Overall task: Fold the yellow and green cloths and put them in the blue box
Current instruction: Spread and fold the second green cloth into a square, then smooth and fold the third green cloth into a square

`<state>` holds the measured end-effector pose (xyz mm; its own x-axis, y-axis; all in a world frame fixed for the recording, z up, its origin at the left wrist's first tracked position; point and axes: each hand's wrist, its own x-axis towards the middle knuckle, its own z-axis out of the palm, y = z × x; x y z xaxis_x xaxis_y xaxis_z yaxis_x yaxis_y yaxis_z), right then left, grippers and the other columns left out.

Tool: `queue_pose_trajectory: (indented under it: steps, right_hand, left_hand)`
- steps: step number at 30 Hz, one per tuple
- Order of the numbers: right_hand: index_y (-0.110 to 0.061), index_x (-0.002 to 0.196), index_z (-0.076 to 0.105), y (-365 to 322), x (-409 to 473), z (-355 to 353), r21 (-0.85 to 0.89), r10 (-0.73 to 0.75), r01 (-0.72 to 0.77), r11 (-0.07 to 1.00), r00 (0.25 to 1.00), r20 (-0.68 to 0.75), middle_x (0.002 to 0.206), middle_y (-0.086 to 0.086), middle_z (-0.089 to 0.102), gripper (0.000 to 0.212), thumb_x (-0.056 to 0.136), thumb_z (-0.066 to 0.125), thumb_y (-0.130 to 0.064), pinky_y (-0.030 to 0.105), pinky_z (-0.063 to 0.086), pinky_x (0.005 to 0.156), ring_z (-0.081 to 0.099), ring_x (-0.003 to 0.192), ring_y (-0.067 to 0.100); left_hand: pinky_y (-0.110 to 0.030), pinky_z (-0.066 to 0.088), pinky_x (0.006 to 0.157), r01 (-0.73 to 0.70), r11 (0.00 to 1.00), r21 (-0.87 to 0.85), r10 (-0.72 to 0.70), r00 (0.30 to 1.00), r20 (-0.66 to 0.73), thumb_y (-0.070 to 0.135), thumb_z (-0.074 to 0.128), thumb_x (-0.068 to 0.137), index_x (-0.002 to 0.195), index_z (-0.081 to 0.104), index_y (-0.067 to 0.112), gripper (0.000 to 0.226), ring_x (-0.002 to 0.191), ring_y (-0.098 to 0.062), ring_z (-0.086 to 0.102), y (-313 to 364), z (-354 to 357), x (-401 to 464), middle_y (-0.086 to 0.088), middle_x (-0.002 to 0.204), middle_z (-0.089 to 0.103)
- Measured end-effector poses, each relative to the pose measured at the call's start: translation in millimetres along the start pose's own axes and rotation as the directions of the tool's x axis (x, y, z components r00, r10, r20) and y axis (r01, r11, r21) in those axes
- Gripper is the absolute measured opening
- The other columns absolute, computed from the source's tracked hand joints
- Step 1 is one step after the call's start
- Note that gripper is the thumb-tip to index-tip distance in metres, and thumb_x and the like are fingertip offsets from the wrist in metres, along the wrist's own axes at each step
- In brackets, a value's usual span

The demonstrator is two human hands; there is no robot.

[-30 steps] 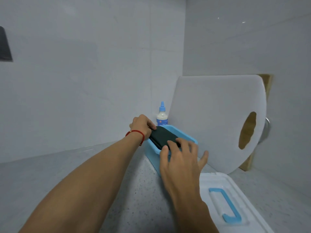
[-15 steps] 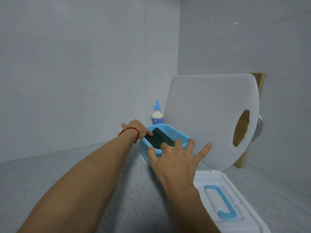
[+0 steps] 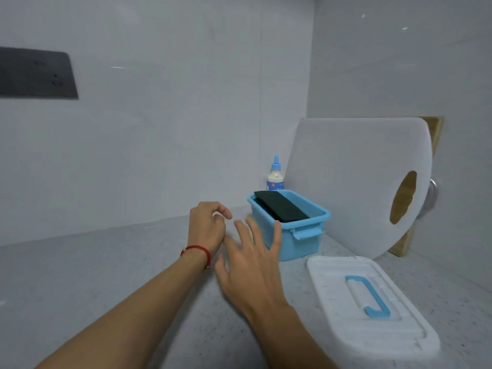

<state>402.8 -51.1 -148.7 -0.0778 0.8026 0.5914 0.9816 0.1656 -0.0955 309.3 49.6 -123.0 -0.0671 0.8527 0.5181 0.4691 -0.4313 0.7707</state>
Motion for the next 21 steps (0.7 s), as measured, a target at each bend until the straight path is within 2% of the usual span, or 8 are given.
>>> queue_pose_trajectory:
  steps: [3,5,8,11,14,17,19,21]
  right_hand:
    - [-0.028,0.142,0.051,-26,-16,3,0.035,-0.125,0.120,0.992,0.978,0.170,0.165,0.004,0.027,0.049,0.104,0.030,-0.051,0.062,-0.016,0.118,0.017,0.154,0.024]
    - [-0.028,0.147,0.045,-39,-24,5,0.089,-0.158,0.140,0.986,0.957,0.242,0.166,0.003,0.024,0.051,0.106,0.027,-0.051,0.061,-0.012,0.119,0.018,0.152,0.023]
    - [-0.030,0.149,0.043,-84,-37,4,0.195,-0.247,0.192,0.962,0.917,0.314,0.164,0.001,0.028,0.050,0.106,0.027,-0.051,0.060,-0.006,0.120,0.026,0.149,0.020]
    - [-0.030,0.149,0.043,-128,-45,11,0.271,-0.319,0.226,0.936,0.872,0.372,0.158,-0.003,0.036,0.049,0.107,0.027,-0.049,0.064,-0.009,0.119,0.031,0.146,0.018]
    - [-0.031,0.149,0.043,-206,-46,21,0.363,-0.368,0.224,0.904,0.840,0.398,0.156,-0.006,0.037,0.048,0.108,0.025,-0.049,0.063,-0.011,0.119,0.029,0.146,0.015]
    - [-0.030,0.151,0.040,-284,-45,30,0.487,-0.391,0.167,0.857,0.827,0.405,0.159,-0.005,0.034,0.051,0.108,0.021,-0.049,0.057,-0.005,0.122,0.024,0.149,0.014]
    - [-0.029,0.152,0.039,-304,-44,40,0.479,-0.426,0.215,0.851,0.816,0.390,0.158,-0.007,0.035,0.051,0.108,0.021,-0.049,0.055,-0.001,0.123,0.023,0.148,0.015]
    - [-0.030,0.147,0.047,-306,-40,46,0.524,-0.404,0.159,0.837,0.825,0.395,0.154,-0.010,0.040,0.049,0.108,0.023,-0.047,0.052,0.003,0.124,0.027,0.145,0.011]
  left_hand:
    - [-0.038,0.041,0.099,-0.022,0.976,0.216,0.024,1.000,-0.009,-0.004,0.050,0.087,0.084,0.066,0.026,0.034,0.115,-0.017,0.046,-36,-53,-43,0.005,0.109,0.061]
    - [-0.042,0.041,0.100,-0.035,0.924,0.380,0.033,0.999,0.013,0.003,0.052,0.089,0.090,0.063,0.028,0.028,0.118,-0.017,0.044,-56,-89,-61,0.007,0.114,0.058]
    - [-0.042,0.040,0.096,0.067,0.860,0.507,-0.032,0.996,-0.077,0.009,0.055,0.091,0.092,0.064,0.027,0.020,0.119,-0.021,0.046,-80,-167,-84,0.003,0.116,0.061]
    - [-0.040,0.038,0.094,0.185,0.780,0.598,-0.099,0.980,-0.173,0.012,0.055,0.091,0.095,0.065,0.025,0.017,0.121,-0.023,0.046,-99,-242,-106,0.000,0.117,0.063]
    - [-0.039,0.034,0.100,0.284,0.615,0.736,-0.110,0.955,-0.276,0.019,0.056,0.092,0.104,0.067,0.022,0.017,0.122,-0.022,0.047,-126,-331,-145,0.002,0.120,0.062]
    - [-0.047,0.028,0.109,0.453,0.353,0.819,-0.153,0.891,-0.427,0.031,0.051,0.093,0.115,0.065,0.024,0.027,0.131,-0.023,0.040,-150,-413,-171,0.000,0.133,0.057]
    - [-0.062,0.013,0.117,0.547,0.157,0.822,-0.263,0.825,-0.499,0.040,0.041,0.096,0.130,0.057,0.027,0.040,0.146,-0.030,0.023,-164,-455,-173,-0.005,0.155,0.039]
    - [-0.075,-0.005,0.113,0.627,0.052,0.777,-0.402,0.726,-0.558,0.048,0.032,0.097,0.147,0.042,0.034,0.053,0.153,-0.040,0.000,-177,-487,-167,-0.005,0.168,0.014]
